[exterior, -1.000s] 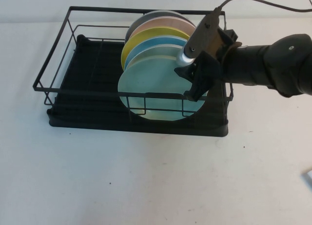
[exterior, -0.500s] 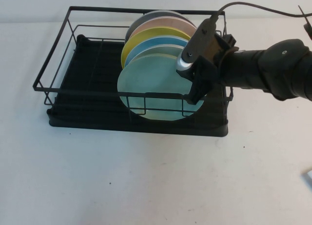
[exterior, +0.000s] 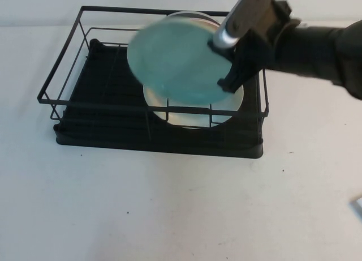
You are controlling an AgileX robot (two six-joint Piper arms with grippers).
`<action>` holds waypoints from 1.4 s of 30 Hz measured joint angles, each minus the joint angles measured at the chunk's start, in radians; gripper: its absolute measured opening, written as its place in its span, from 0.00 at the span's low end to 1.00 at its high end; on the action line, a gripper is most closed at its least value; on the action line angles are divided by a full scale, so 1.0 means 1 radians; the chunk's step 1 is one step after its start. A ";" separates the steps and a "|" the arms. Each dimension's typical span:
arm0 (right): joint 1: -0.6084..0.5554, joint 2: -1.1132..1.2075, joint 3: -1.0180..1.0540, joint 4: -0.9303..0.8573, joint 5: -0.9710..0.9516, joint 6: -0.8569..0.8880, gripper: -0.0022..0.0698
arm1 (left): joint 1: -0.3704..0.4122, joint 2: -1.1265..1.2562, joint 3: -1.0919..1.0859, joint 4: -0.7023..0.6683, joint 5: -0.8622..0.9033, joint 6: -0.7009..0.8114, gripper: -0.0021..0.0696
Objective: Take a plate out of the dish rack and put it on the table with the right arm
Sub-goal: Place the plate from the table
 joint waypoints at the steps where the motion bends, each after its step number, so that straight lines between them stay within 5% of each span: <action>1: 0.000 -0.022 0.000 0.005 0.000 0.003 0.13 | 0.000 0.000 0.000 0.000 0.000 0.000 0.02; 6: 0.000 -0.171 0.000 0.002 0.044 0.167 0.13 | 0.000 0.000 0.000 0.000 0.000 0.000 0.02; 15: 0.000 -0.385 0.081 -0.391 0.310 0.935 0.13 | 0.000 0.000 0.000 0.000 0.000 0.000 0.02; 20: 0.000 -0.391 0.260 -0.423 0.396 1.210 0.13 | 0.000 0.000 0.000 0.000 0.000 0.000 0.02; 27: 0.000 -0.256 0.496 -0.218 0.329 1.245 0.13 | 0.000 0.000 0.000 0.000 0.000 0.000 0.02; 36: 0.000 0.015 0.496 0.112 0.258 0.961 0.13 | 0.000 0.000 0.000 0.000 0.000 0.000 0.02; 42: 0.000 0.084 0.461 0.194 0.260 0.920 0.13 | 0.000 0.000 0.000 0.000 0.000 0.000 0.02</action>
